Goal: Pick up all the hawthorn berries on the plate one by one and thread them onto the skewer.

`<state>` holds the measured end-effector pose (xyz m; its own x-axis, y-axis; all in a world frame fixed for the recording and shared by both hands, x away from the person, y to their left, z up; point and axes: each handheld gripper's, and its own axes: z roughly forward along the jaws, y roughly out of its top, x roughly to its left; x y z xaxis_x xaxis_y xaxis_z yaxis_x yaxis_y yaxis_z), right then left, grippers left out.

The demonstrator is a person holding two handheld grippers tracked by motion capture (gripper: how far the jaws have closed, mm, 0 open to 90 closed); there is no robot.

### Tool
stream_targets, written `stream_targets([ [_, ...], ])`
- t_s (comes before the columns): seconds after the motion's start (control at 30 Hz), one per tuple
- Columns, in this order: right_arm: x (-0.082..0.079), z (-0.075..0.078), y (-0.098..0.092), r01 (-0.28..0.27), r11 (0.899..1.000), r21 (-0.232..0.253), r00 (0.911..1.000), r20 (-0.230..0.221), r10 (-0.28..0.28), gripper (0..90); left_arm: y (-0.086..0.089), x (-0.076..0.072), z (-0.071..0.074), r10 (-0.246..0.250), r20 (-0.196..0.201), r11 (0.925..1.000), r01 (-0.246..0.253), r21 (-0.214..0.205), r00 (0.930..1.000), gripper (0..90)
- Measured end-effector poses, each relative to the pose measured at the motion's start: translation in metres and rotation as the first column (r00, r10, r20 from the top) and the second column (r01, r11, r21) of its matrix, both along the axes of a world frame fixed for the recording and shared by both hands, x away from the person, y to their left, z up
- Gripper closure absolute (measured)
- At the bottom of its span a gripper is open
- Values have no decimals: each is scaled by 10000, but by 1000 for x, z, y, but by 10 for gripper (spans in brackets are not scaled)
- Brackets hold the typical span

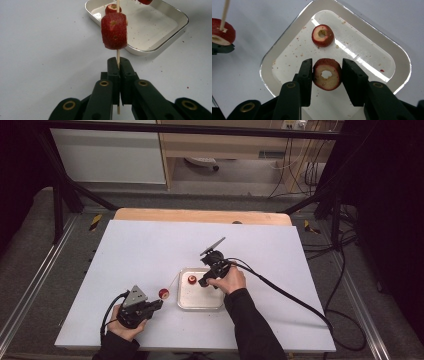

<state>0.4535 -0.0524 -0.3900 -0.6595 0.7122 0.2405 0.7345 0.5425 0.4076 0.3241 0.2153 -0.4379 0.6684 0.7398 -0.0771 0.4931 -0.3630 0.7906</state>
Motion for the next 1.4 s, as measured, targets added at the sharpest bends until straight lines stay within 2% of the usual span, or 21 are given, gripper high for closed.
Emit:
stream_targets([
  [0.17,-6,9,-5,-37,9995,328,9997,244,29,620,-1,-1,1,24,72,10000,-23,-83,10000,879],
  [0.37,-14,14,-18,217,9921,1237,9984,483,-279,620,-3,-3,2,29,176,10000,-27,-96,9998,879],
  [0.47,-20,12,-26,328,9840,1750,9969,648,-448,620,-5,-4,3,57,223,9999,-55,-88,9997,879],
  [0.6,-29,7,-38,446,9619,2696,9930,935,-723,620,-9,-6,3,52,260,10000,-51,-56,9996,879],
  [0.7,-37,2,-47,682,9374,3416,9879,1079,-1112,620,-13,-7,3,29,267,10000,-28,-18,9996,879],
  [0.83,-45,-7,-56,955,8982,4290,9788,1235,-1631,620,-19,-7,2,14,255,10000,-14,-6,9997,879],
  [0.9,-48,-10,-61,1113,8723,4761,9730,1264,-1932,620,-22,-7,2,-3,280,10000,2,23,9996,879],
  [0.97,-51,-14,-64,1258,8402,5274,9667,1251,-2232,621,-25,-7,2,-50,273,10000,49,32,9996,879],
  [1.03,-54,-18,-66,1363,8134,5656,9590,1305,-2515,621,-28,-7,3,-76,302,10000,75,15,9995,879],
  [1.17,-58,-22,-70,1538,7642,6264,9476,1257,-2937,621,-35,-8,5,-90,305,9999,93,-73,9995,879],
  [1.3,-59,-21,-74,1673,7258,6673,9317,1337,-3376,621,-44,-8,7,-194,315,9998,196,-53,9993,879],
  [1.33,-58,-20,-74,1657,7184,6756,9293,1368,-3430,621,-46,-8,8,-224,330,9997,227,-73,9992,879],
  [1.4,-58,-18,-74,1730,6962,6967,9251,1278,-3577,621,-51,-7,9,-257,354,9996,261,-118,9990,879],
])
